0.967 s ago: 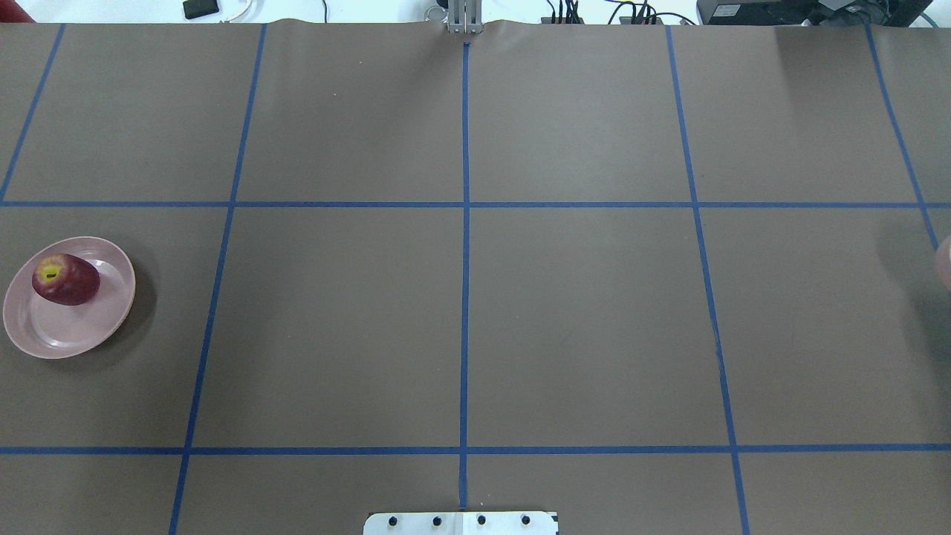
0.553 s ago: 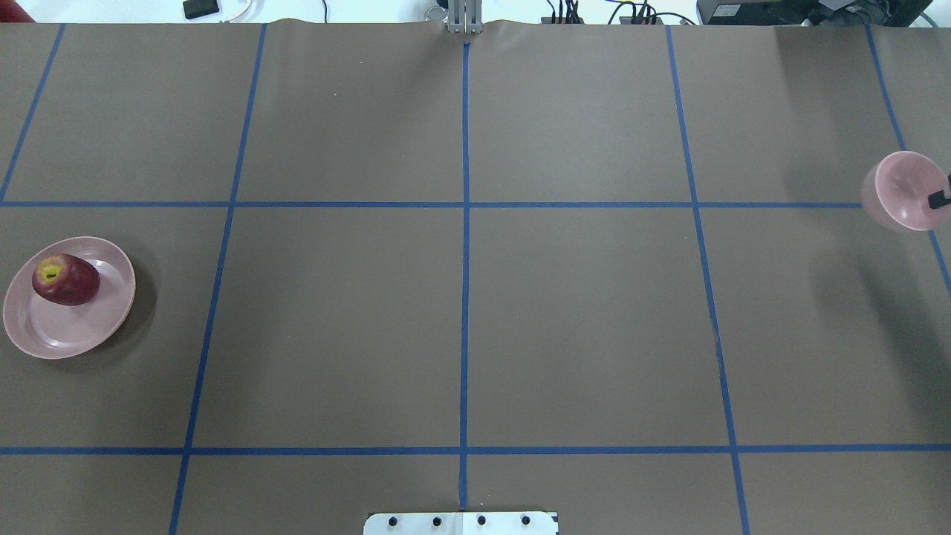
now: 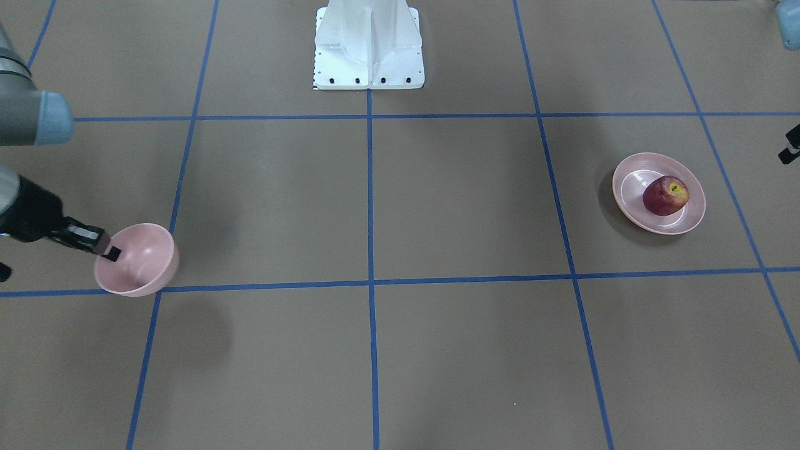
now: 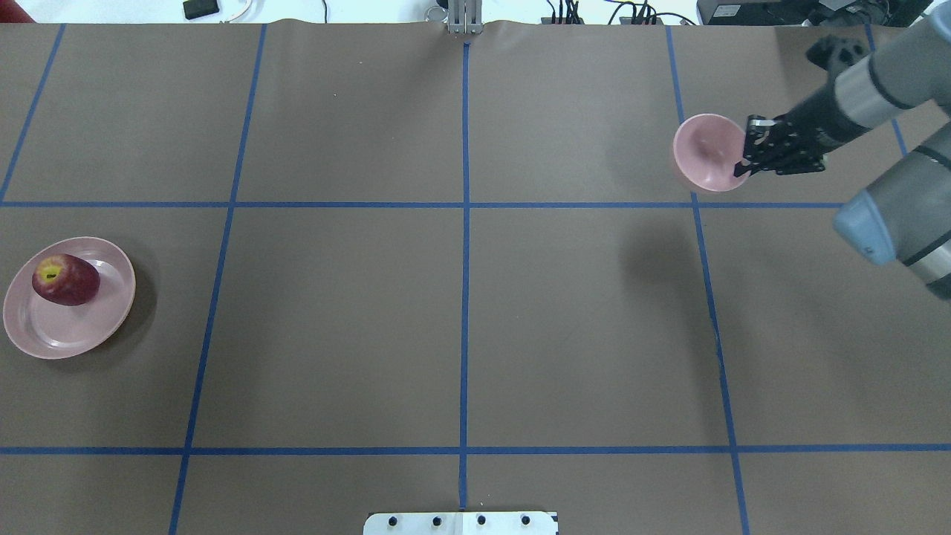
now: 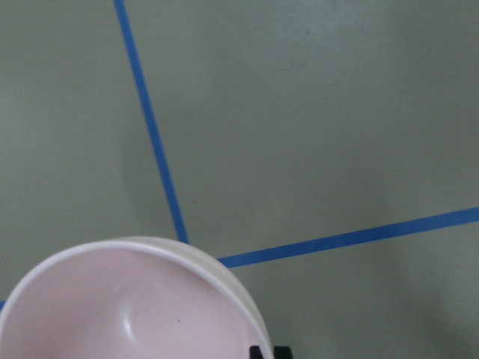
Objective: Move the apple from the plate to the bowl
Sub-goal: 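Carry the pink bowl with the right gripper toward the table center, then release the pink bowl at the center and withdraw the right gripper, then lower the left gripper onto the red apple on the pink plate and grasp it, then lift the red apple with the left gripper and carry it over the pink bowl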
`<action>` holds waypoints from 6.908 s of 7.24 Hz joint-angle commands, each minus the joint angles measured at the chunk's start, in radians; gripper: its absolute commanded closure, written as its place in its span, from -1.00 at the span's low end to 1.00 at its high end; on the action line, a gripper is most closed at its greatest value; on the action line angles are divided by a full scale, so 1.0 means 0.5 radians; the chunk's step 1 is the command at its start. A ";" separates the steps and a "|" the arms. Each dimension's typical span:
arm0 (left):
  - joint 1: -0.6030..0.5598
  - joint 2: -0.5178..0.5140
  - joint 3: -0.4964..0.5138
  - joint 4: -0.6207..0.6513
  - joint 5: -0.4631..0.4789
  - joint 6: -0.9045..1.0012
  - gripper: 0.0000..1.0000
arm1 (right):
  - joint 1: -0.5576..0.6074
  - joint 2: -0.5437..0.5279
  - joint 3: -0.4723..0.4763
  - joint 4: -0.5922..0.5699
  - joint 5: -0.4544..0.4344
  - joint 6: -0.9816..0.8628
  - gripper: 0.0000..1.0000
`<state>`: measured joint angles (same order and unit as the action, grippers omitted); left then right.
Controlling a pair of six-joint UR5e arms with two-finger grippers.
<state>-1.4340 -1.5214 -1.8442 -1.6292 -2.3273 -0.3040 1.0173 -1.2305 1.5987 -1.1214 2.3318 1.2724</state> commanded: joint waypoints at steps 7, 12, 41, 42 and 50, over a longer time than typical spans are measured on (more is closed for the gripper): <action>0.076 -0.010 0.068 -0.043 0.013 0.019 -0.97 | -0.587 0.936 -0.555 -0.374 -0.371 0.459 1.00; 0.082 -0.007 0.081 -0.043 0.013 0.016 -0.97 | -0.724 0.930 -0.571 -0.344 -0.451 0.474 1.00; 0.908 -0.257 0.008 -0.319 0.083 -1.300 1.00 | -0.399 -0.042 0.337 -0.294 -0.289 0.207 -1.00; 0.935 -0.565 -0.002 -0.064 0.144 -1.476 1.00 | -0.387 -0.055 0.349 -0.294 -0.273 0.207 -1.00; 1.545 -2.249 1.251 0.118 0.709 -2.273 1.00 | 0.311 -0.839 0.512 -0.294 0.036 -1.158 -1.00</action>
<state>-0.6867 -2.5910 -1.3124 -1.5246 -1.9868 -1.4397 1.0988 -1.5951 1.8615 -1.2662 2.3068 0.8579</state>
